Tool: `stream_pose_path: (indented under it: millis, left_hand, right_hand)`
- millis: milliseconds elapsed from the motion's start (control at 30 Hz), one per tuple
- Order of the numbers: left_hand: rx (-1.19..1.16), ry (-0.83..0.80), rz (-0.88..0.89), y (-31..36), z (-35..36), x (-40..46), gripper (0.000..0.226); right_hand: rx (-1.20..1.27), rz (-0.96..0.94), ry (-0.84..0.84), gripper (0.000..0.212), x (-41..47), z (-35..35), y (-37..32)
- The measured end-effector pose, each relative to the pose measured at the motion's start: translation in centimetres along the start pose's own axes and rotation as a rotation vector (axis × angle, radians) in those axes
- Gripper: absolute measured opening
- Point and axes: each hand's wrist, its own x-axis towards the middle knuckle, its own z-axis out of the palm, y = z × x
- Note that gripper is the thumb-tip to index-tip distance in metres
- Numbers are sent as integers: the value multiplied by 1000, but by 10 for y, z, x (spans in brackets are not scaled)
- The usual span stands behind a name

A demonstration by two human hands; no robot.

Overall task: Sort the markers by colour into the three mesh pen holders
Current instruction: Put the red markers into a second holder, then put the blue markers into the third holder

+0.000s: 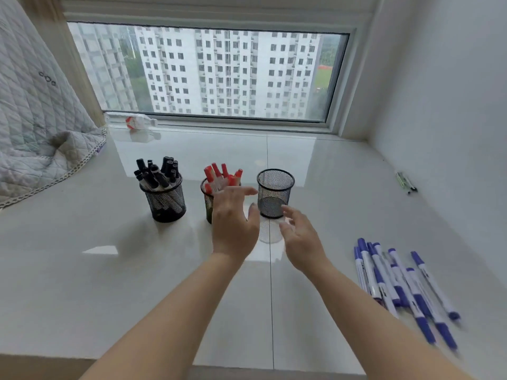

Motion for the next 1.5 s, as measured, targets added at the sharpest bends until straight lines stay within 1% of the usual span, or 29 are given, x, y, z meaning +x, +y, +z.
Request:
stream_pose_path:
  millis: [67,167,233,333,400,467,533,600,700,900,1033,1167,1333,1500]
  left_hand:
    - [-47,-107,-19,15,13,-26,21]
    - [-87,-226,-57,35,35,-58,20]
    - [-87,-305,-87,48,51,-72,21]
    - [-83,-459,-198,66,77,-93,22]
    - [-20,-571,-229,75,94,-108,30]
    - [65,-666,-193,83,107,-124,45]
    - [129,-735,-125,91,118,-137,60]
    - [170,-774,-73,97,126,-146,69]
    - [217,-791,-62,96,133,-151,71]
    - [257,-781,-112,89,141,-145,68]
    - [275,-758,-124,92,154,-140,65]
    - [281,-685,-171,93,168,-133,61]
    - [368,-630,-210,91,182,-120,56]
    - [436,-672,-263,88,188,-103,46]
  right_hand:
    - [-37,27,46,37,-20,-23,19]
    - [-72,49,152,31,-42,-60,44]
    - [-101,62,229,27,-52,-85,57]
    - [-157,97,351,21,-63,-122,79]
    - [-233,141,412,22,-69,-145,96]
    - [-339,201,408,26,-77,-162,114]
    - [-429,253,330,34,-84,-171,129]
    - [-499,277,231,45,-89,-175,140]
    - [-610,274,141,53,-92,-176,150]
    - [-655,282,114,60,-84,-180,158]
    - [-683,280,152,59,-75,-178,159]
    - [-717,303,193,57,-66,-179,162]
    - [-787,317,212,55,-57,-179,168]
    - [-803,331,220,51,-45,-180,170]
